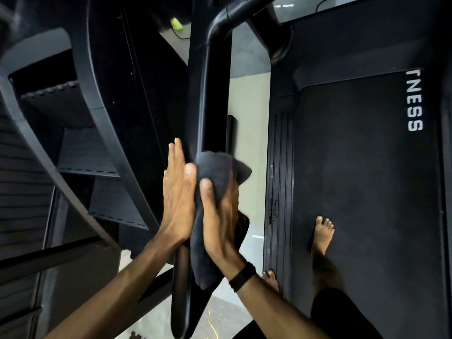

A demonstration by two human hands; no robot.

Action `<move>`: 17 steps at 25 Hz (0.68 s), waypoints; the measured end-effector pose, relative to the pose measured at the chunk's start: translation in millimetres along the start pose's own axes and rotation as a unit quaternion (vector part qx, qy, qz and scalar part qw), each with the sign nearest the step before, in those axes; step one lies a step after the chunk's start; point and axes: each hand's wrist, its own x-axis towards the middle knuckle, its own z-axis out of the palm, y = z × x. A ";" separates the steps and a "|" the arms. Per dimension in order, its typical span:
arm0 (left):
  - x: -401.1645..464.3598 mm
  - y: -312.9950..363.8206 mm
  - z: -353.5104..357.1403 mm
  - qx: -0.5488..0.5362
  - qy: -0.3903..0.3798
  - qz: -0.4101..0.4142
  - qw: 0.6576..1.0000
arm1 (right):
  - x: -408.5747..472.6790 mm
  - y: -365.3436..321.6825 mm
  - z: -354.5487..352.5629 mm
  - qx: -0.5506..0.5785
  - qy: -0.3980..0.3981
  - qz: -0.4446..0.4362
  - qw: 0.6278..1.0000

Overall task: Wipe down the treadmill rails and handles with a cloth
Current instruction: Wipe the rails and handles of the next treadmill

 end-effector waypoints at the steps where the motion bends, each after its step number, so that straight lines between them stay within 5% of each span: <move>1: -0.2 3.1 1.4 -0.023 0.014 -0.014 1.000 | 12.5 -13.3 4.7 -0.012 0.017 -0.058 0.998; 7: 7.8 -13.2 -5.1 0.145 -0.038 0.086 0.985 | 135.1 -46.6 -0.5 0.064 -0.016 -0.074 0.995; 11: 5.0 -14.2 -5.1 0.169 -0.037 0.115 0.978 | 135.1 -9.7 -9.8 0.129 -0.084 0.021 0.988; 17: 22.5 -2.7 -8.2 0.128 0.018 0.083 0.988 | 52.0 5.2 4.0 0.023 0.027 -0.014 0.999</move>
